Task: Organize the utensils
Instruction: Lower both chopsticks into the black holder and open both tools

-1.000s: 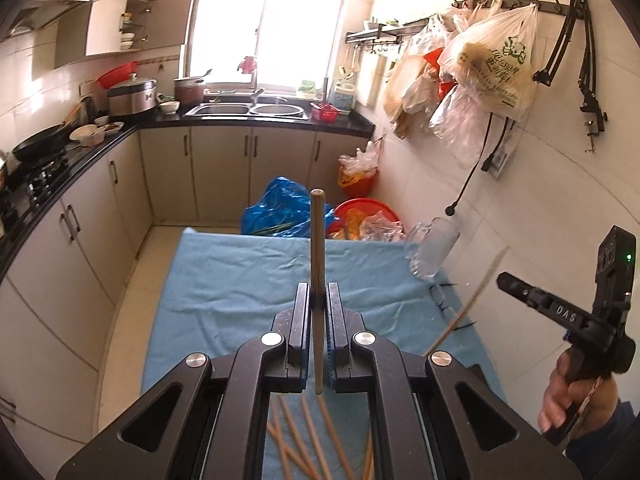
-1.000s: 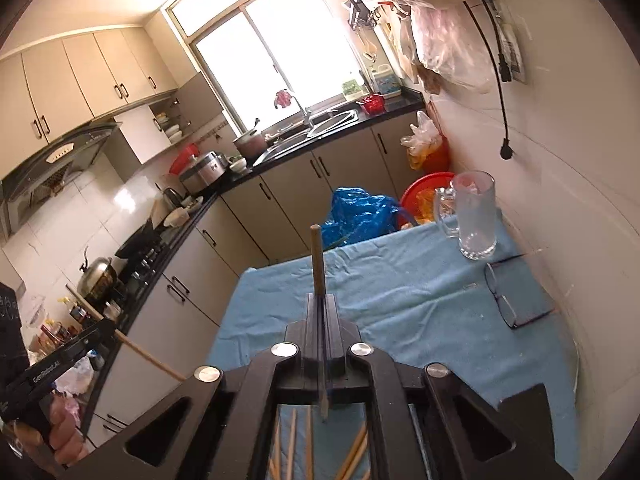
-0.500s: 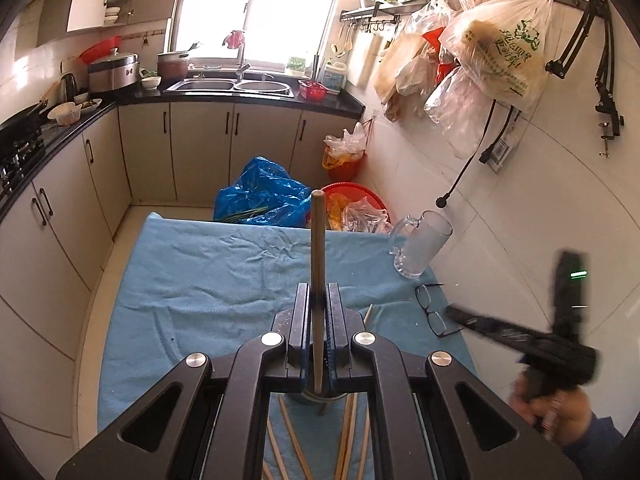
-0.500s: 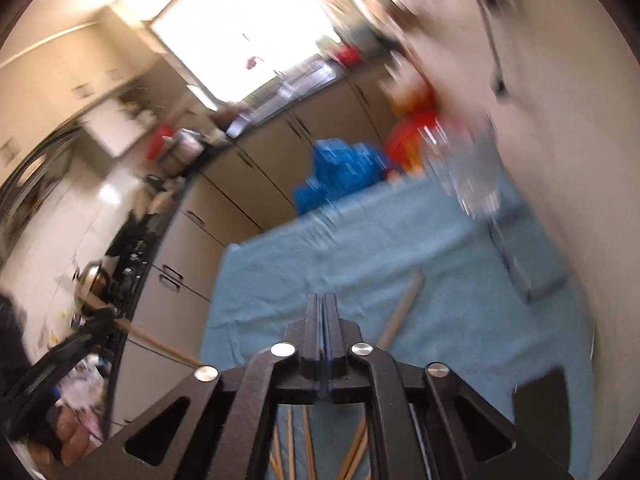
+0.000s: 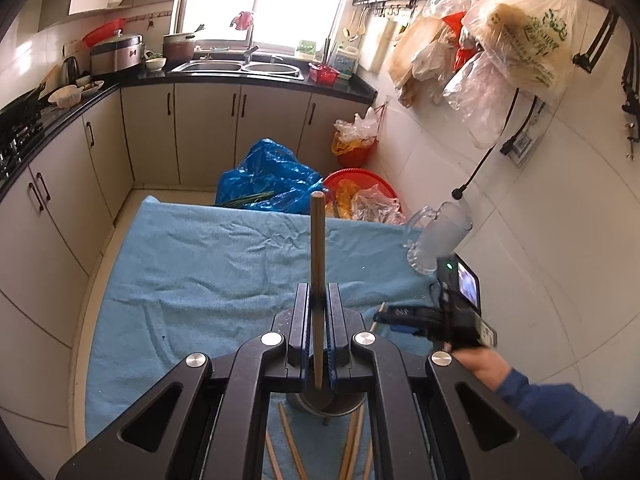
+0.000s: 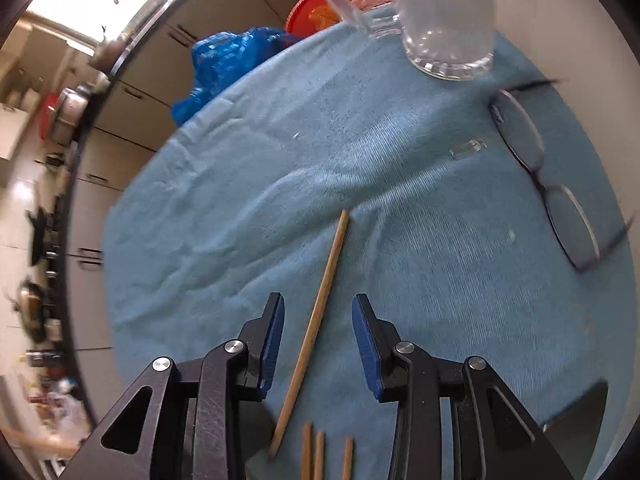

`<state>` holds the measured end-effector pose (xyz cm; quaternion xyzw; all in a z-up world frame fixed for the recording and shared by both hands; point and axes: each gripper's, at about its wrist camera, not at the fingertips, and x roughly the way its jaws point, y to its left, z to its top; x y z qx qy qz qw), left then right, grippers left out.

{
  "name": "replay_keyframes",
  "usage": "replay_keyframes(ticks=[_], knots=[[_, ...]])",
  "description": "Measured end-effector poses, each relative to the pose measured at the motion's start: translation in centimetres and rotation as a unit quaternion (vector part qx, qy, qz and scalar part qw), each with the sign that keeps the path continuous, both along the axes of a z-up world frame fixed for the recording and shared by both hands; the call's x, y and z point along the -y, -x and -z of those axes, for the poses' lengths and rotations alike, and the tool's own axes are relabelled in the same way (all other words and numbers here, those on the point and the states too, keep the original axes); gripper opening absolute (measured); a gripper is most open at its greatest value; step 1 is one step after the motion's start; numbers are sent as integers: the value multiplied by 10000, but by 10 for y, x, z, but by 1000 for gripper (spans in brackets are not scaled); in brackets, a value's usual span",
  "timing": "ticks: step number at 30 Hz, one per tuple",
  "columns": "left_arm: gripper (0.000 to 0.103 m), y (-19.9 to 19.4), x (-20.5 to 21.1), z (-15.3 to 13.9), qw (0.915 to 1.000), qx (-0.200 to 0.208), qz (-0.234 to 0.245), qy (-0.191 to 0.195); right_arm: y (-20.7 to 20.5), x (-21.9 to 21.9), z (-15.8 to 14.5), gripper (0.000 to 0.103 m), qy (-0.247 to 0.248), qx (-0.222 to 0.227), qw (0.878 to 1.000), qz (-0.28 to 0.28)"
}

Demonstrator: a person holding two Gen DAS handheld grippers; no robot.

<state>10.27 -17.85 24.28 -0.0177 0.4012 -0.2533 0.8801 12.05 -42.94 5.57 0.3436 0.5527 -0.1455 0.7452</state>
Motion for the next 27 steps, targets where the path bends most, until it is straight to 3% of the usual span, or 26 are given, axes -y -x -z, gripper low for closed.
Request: replay_keyframes(ticks=[1,3,9,12,15,19,25,27], knots=[[6,0,0,2,10000,8,-18,-15,-9,-1,6,35,97,-96,9999,-42],[6,-2,0,6,10000,-34,-18,-6,-21,-5,12,21,257,-268,9991,-186],[6,-9,-1,18,9999,-151,-32,56,-35,-26,21,8,977,-671,9910,-625],[6,-10,1,23,9999,-167,-35,25,-31,-23,20,6,894,-516,9926,-635],[6,-11,2,28,9998,-173,-17,-7,-16,-15,4,6,835,-167,9949,-539],[6,-13,1,35,9997,-227,-19,-6,13,-19,-44,6,801,694,9927,-580],[7,-19,0,47,9995,-297,-70,-43,66,-48,-144,6,1143,2212,9655,-769],[7,-20,0,50,9994,-323,-76,-65,80,-59,-169,6,1323,2460,9568,-805]])
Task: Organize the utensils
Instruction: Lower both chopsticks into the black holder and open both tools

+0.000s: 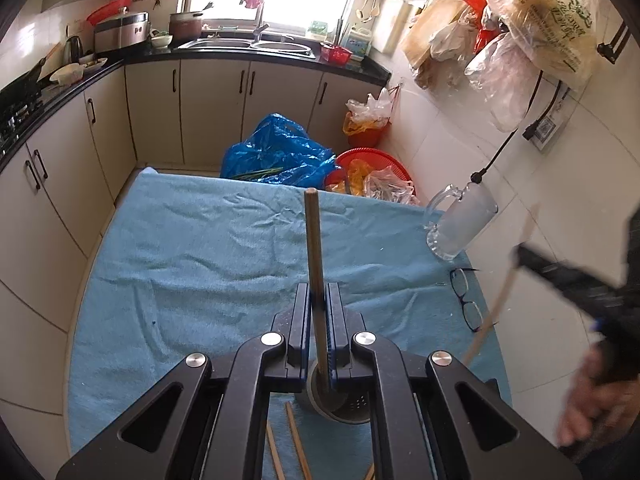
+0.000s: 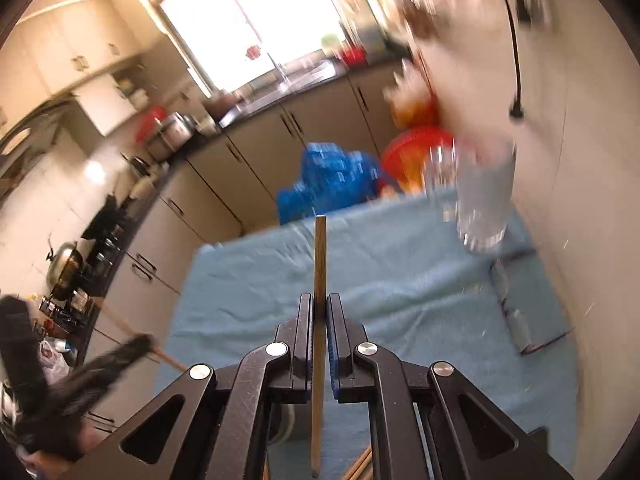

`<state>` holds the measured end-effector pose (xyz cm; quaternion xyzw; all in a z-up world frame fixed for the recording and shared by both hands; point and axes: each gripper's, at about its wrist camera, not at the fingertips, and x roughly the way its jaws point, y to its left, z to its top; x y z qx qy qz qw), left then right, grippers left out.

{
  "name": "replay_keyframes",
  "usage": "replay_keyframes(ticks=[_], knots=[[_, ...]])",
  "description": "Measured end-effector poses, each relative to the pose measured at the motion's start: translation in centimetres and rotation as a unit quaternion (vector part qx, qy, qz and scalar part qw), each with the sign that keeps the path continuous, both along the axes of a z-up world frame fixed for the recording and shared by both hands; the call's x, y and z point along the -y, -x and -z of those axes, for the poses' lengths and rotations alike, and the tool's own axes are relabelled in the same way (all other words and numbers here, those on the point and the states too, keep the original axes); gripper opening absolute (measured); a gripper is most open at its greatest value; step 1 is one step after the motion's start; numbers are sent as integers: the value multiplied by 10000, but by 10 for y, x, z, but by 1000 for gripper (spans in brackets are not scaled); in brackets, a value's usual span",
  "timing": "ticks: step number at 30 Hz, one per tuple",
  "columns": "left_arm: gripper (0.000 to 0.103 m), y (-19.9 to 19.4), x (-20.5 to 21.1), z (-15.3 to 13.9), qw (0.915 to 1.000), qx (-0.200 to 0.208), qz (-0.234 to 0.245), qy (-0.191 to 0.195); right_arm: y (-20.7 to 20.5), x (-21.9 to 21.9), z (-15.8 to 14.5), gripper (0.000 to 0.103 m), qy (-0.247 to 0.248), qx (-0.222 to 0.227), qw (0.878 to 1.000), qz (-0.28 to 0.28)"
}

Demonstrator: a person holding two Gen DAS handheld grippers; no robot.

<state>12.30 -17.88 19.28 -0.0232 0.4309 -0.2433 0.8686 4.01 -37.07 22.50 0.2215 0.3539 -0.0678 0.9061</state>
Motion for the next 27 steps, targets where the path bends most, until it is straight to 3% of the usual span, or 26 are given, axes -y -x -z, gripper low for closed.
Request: replay_keyframes(ticks=[5,9,13,18,22,23,25,27], knots=[[7,-2,3,7,10000,-30,18,-16,10,-16,-48,6,26,646,9979,-78],[7,0,6,13,10000,-64,28,-44,3,-25,-53,6,28,920,9958,-25],[7,1,3,17,10000,-84,-21,-19,-20,-44,-31,6,230,731,9969,-171],[7,4,-1,21,10000,-73,-35,-22,-40,-63,20,7,272,83,9984,-489],[8,9,-3,20,10000,-34,-32,24,-39,-71,31,8,179,-83,9972,-723],[8,10,-3,18,10000,-34,-45,42,-38,-70,32,10,174,-113,9968,-778],[9,10,-5,15,9999,-25,-67,94,-34,-70,26,24,192,-140,9960,-862],[10,12,-7,12,9999,-3,-76,129,-27,-70,16,49,209,-121,9956,-908]])
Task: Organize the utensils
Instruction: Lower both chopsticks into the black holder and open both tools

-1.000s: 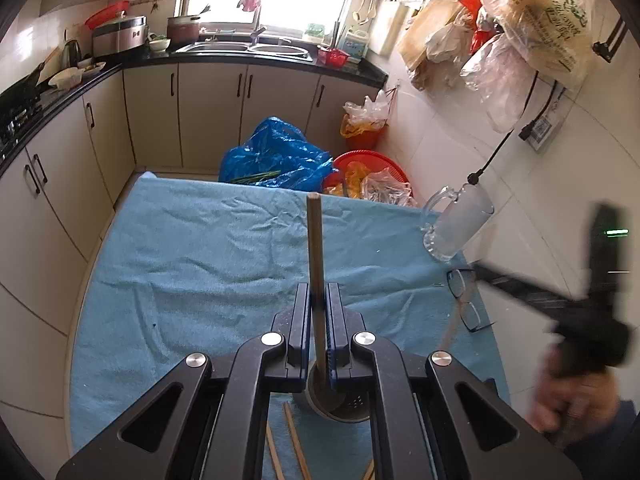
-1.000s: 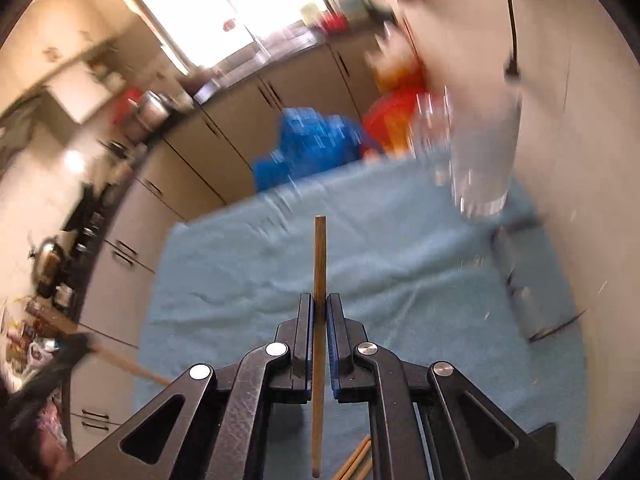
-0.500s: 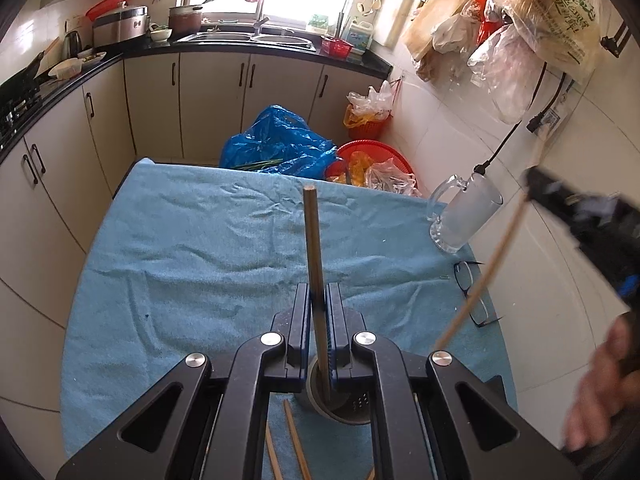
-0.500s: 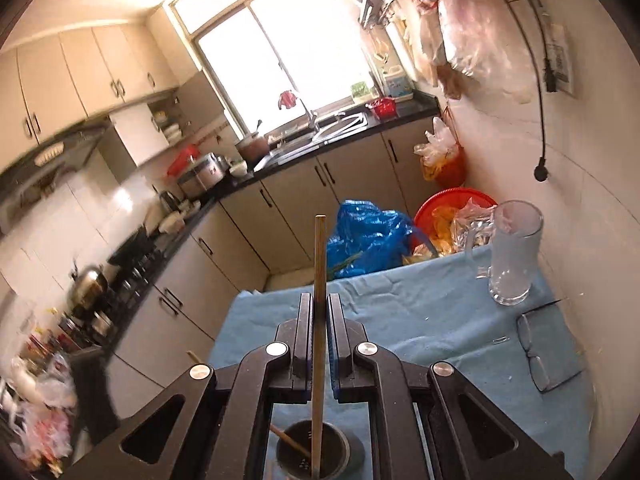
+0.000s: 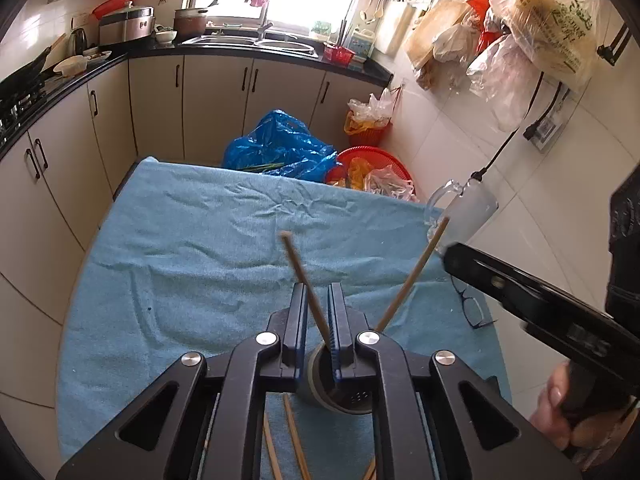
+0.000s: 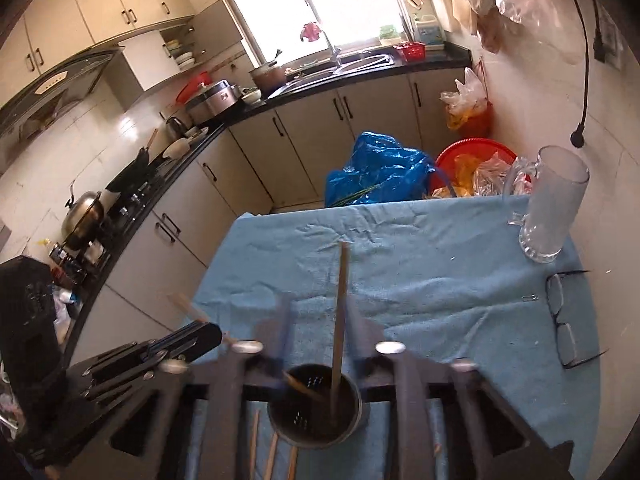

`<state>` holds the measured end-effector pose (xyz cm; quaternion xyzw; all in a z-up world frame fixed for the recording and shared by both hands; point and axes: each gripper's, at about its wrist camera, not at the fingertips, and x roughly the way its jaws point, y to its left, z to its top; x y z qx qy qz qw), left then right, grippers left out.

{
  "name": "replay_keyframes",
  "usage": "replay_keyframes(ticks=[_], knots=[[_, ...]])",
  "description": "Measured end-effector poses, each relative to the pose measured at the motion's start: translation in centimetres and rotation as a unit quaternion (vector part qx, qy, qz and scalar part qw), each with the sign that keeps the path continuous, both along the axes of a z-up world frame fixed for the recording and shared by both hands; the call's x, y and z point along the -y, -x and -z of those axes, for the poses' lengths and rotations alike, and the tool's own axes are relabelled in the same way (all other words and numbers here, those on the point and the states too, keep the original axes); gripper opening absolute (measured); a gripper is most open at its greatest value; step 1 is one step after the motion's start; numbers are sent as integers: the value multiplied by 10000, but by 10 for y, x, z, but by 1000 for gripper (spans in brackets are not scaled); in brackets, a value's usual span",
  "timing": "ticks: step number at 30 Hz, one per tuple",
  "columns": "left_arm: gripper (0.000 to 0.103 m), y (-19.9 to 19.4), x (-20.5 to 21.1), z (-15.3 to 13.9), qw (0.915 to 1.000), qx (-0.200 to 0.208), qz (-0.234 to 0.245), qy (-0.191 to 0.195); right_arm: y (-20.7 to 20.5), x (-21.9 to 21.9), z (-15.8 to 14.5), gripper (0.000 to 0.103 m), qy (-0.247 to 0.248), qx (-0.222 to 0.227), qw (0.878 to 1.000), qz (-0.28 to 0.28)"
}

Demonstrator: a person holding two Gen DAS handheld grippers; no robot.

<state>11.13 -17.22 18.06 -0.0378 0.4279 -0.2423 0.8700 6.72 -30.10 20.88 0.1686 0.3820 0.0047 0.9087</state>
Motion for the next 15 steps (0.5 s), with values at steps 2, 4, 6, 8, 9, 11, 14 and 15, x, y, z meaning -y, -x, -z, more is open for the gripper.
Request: replay_keyframes(ticks=[2,4,6,8,9,11,14,15], knots=[[10,2,-2,-4,10000,15,-11,40,9,3,-10,50,46,-10,10000,6],[10,7,-6,-10,9999,58,-6,95,20,6,-19,55,214,-25,9997,113],[11,13,-11,-16,9998,128,-10,150,35,8,-28,74,494,-80,9982,322],[17,22,-17,-21,9996,191,17,212,53,12,-34,86,776,-122,9951,594],[18,27,-19,-23,9995,231,24,220,63,14,-36,94,1028,-178,9908,866],[19,42,-26,-25,9992,359,50,192,87,15,-38,99,1567,-189,9783,1338],[22,63,-34,-23,9988,458,113,105,132,10,-35,99,2020,121,9743,993],[24,70,-37,-20,9988,465,124,50,142,9,-29,96,2113,27,9719,1040]])
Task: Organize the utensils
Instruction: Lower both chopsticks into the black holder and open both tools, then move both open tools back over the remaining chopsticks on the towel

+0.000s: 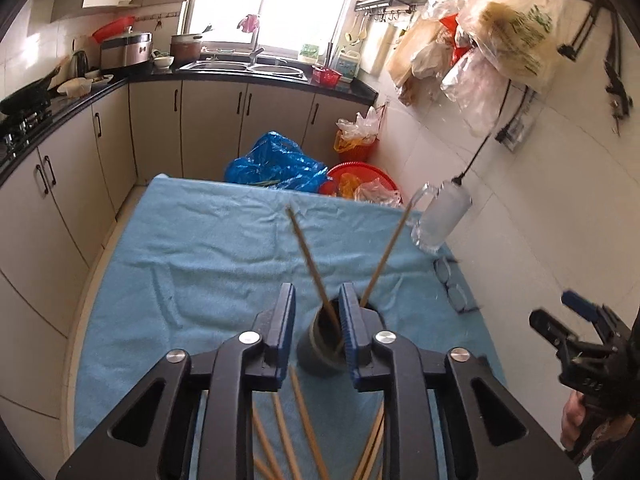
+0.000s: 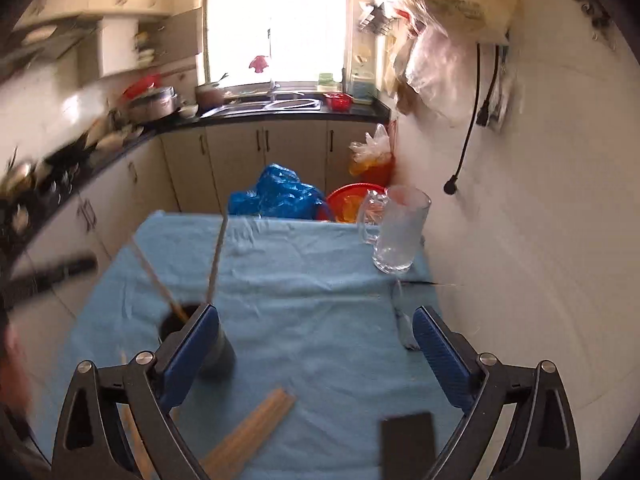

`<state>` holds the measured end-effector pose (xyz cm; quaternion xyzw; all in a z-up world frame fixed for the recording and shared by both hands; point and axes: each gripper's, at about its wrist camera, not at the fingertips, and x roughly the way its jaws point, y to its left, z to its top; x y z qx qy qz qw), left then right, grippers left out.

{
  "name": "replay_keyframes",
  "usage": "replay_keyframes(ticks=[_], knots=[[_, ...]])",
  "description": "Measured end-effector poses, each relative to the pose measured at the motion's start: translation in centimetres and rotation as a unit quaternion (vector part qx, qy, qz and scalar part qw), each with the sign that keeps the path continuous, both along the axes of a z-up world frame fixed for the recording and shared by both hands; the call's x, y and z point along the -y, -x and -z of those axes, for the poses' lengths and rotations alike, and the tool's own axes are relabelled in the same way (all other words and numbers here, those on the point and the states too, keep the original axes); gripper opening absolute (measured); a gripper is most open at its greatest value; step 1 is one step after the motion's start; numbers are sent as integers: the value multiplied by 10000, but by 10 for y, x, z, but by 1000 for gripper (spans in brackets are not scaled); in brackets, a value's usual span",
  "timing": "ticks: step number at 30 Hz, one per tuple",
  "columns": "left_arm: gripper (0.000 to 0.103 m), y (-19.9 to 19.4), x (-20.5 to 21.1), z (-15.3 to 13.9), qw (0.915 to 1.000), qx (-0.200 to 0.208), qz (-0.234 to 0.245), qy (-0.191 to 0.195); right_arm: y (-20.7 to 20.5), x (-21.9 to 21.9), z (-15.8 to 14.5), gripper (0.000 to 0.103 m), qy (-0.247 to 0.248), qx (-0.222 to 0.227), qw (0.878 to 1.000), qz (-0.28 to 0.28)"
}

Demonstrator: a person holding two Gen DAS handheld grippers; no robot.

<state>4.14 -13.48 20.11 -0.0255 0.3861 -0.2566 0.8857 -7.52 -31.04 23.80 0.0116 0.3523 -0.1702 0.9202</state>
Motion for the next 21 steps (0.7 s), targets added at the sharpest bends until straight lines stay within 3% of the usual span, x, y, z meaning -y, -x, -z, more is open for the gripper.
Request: replay_keyframes(ticks=[1,3,5,9,16,21], knots=[[25,8,-4,3,10000,5,24,-48,10,1,8,92,3,-180,9997,155],[29,24,-12,12,9999,-18,47,-137,29,6,30,65,-202,-597,9973,387],[29,35,-19,21,9998,-98,41,-157,45,11,49,50,-475,-959,9920,662],[29,58,-39,44,9992,-339,-54,-224,85,14,87,49,-1626,-1203,9727,1134],[30,84,-66,71,9961,-691,-263,-491,100,-7,102,50,-2129,-1256,9643,949],[40,87,-90,84,9922,-1047,-439,-521,90,-14,113,50,-2381,-1487,9549,968]])
